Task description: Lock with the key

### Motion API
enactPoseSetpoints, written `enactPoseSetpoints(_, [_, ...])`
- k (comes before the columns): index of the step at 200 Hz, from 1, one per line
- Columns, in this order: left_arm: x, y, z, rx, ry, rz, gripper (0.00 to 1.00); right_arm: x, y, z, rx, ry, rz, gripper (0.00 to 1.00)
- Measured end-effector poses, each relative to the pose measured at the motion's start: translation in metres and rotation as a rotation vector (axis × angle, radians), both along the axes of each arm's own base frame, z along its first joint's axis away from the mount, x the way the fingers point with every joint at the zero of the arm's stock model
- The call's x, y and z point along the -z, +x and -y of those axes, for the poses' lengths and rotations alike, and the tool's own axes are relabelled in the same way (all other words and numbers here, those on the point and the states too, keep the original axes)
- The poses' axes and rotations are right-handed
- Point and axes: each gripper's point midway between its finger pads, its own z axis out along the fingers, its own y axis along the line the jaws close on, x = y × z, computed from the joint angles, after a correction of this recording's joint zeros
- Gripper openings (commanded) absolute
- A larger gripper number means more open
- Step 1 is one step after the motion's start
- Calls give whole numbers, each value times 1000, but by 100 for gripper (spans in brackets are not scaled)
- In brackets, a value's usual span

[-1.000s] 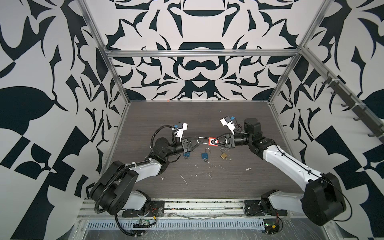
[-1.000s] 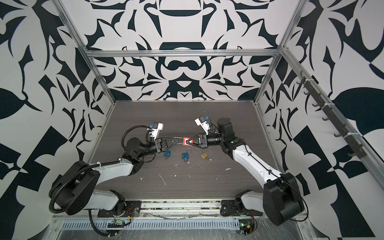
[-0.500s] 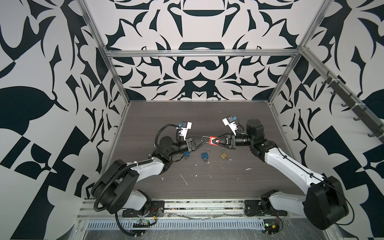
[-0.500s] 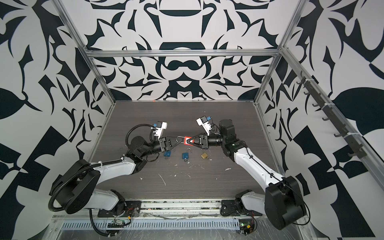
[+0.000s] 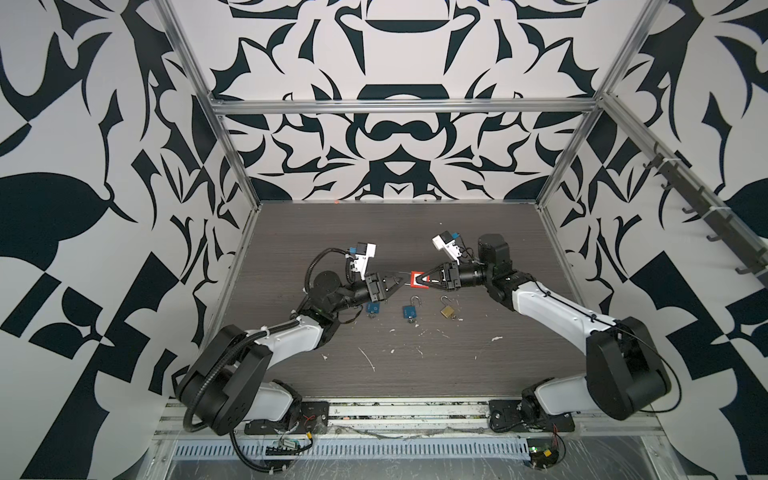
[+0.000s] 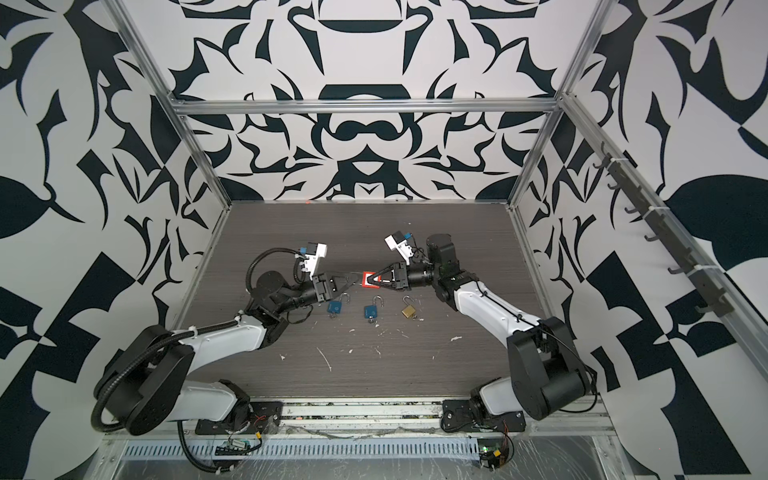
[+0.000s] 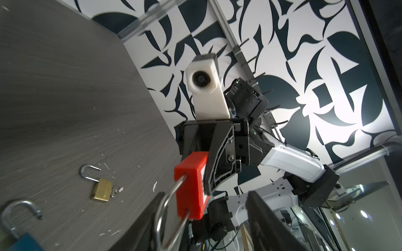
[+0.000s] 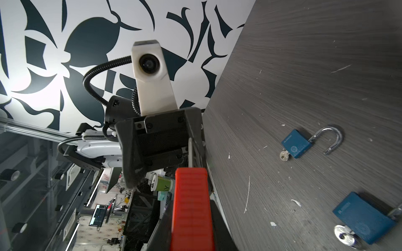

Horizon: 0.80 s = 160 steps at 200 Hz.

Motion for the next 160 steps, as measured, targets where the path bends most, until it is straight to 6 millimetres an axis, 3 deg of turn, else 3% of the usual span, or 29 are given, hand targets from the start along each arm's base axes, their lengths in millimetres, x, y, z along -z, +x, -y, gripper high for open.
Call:
enactPoseSetpoints(19, [-16,-1,-18,-49,9,57,74,1,1,0,5,11,-31,0])
enactPoseSetpoints(46, [-35,-16,-23,-45,19,143,75,11,3,0,14,25,-92,0])
enactPoseSetpoints(79, [-23,-14,-19,-35,72,113,73,17,1,0,15,62,-129,0])
enactPoseSetpoints(160, [-16,-14,4,8,196,95,71,-16,-9,-5,-30,169,-30,0])
